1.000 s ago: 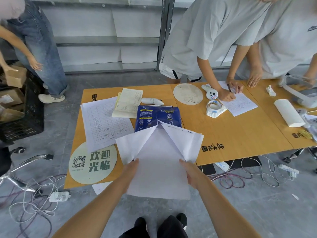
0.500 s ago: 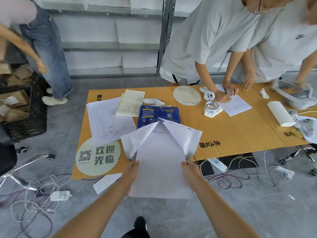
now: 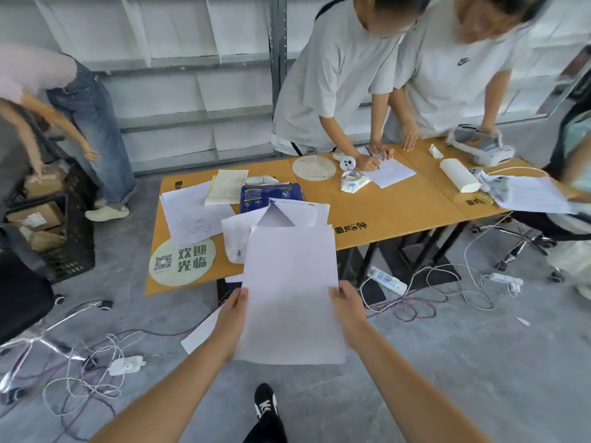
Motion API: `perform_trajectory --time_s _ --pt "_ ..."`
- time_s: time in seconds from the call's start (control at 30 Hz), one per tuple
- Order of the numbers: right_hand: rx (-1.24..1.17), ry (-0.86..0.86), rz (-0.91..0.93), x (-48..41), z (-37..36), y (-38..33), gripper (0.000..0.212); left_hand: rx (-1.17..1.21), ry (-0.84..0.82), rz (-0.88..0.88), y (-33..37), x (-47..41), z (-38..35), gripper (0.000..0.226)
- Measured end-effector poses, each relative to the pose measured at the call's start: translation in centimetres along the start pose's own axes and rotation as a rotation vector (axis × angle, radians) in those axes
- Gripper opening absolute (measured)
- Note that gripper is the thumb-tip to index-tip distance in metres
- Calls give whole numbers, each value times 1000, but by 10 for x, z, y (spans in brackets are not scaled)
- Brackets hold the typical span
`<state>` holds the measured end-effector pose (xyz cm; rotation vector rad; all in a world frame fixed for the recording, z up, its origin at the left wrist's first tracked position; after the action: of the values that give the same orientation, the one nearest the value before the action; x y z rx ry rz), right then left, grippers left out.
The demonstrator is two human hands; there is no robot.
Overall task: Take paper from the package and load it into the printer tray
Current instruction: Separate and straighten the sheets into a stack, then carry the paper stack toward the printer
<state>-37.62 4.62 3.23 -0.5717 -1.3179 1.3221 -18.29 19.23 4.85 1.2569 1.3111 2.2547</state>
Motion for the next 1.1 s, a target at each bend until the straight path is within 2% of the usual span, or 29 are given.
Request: perform_trajectory --time_s 0.13,0.27,0.4,0.47,0.63,0.77,0.93,1.1 --pt "-137 79 103 35 52 -7 30 3 -19 -111 25 30 -26 50" --pt "-173 254 126 65 106 -9 26 24 -188 -206 49 53 -73 45" --pt "-181 444 116 102 155 9 26 -107 -367 -209 53 64 -123 53" --pt "-199 574 97 128 174 26 24 -192 -481 -227 47 70 -153 57" --pt "-279 993 -2 227 208 76 29 -360 -761 -356 30 122 -221 46" --pt "-360 1301 -112 328 204 115 23 -465 -988 -440 -4 180 -265 46" --pt "-397 1604 -186 470 175 146 25 -537 -1345 -307 -71 287 -278 50" --pt "-433 1857 -210 611 120 162 15 -616 -1617 -221 -142 397 -239 50"
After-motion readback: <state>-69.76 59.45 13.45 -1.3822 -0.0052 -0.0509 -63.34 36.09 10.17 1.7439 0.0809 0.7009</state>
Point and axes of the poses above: each hand's wrist, its own x-axis away from the middle knuckle, its own z-axis out of the back of the hand, y = z × x, the point moved 5 cm from there along -x, towards the middle knuckle, and after that the axes turned 4 degrees about z, right-handed, at the moved point
